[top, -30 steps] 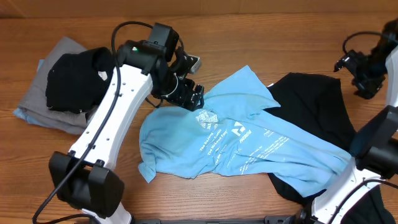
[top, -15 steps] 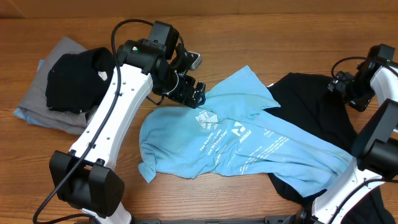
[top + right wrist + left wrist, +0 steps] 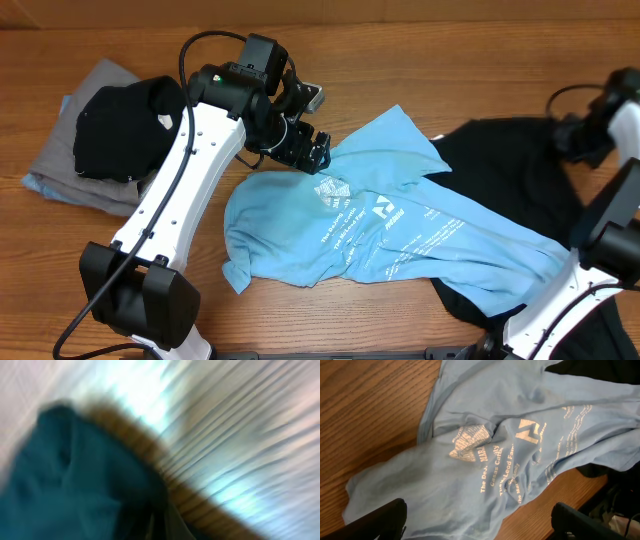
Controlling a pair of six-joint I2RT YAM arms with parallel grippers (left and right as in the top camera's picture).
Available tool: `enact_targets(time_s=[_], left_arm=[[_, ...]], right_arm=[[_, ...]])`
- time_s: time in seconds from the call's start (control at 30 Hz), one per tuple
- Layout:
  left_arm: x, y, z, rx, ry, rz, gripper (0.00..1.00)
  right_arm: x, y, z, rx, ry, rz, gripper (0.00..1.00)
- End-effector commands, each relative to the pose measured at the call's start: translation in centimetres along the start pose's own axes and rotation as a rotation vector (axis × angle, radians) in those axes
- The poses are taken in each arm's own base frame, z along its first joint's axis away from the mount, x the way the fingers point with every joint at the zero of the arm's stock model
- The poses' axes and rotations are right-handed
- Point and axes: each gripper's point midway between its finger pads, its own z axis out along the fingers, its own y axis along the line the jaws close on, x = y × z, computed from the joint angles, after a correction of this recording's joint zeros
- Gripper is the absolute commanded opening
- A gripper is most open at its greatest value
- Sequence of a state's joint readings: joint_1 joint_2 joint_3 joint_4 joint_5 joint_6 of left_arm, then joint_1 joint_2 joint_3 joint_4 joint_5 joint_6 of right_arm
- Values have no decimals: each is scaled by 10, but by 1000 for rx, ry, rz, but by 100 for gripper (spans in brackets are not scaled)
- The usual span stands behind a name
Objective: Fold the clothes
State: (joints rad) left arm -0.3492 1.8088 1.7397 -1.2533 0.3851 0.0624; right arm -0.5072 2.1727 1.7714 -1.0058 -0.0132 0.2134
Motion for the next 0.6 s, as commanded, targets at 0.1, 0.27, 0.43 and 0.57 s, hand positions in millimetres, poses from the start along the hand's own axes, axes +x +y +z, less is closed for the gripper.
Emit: enact_targets(time_s=[0.1, 0.27, 0.43, 0.57], left_arm=[[2, 1, 4, 1, 14, 15, 95], [2, 1, 4, 2, 14, 15, 95], [3, 1, 4, 2, 17, 13, 96], [2, 1, 4, 2, 16, 13, 98]], right_arm=[[-114, -87, -112, 164, -394, 244, 4], [-138, -128, -140, 162, -496, 324, 4], [-140, -156, -143, 141, -508, 396, 59], [-136, -124, -138, -117, -436, 361, 68]])
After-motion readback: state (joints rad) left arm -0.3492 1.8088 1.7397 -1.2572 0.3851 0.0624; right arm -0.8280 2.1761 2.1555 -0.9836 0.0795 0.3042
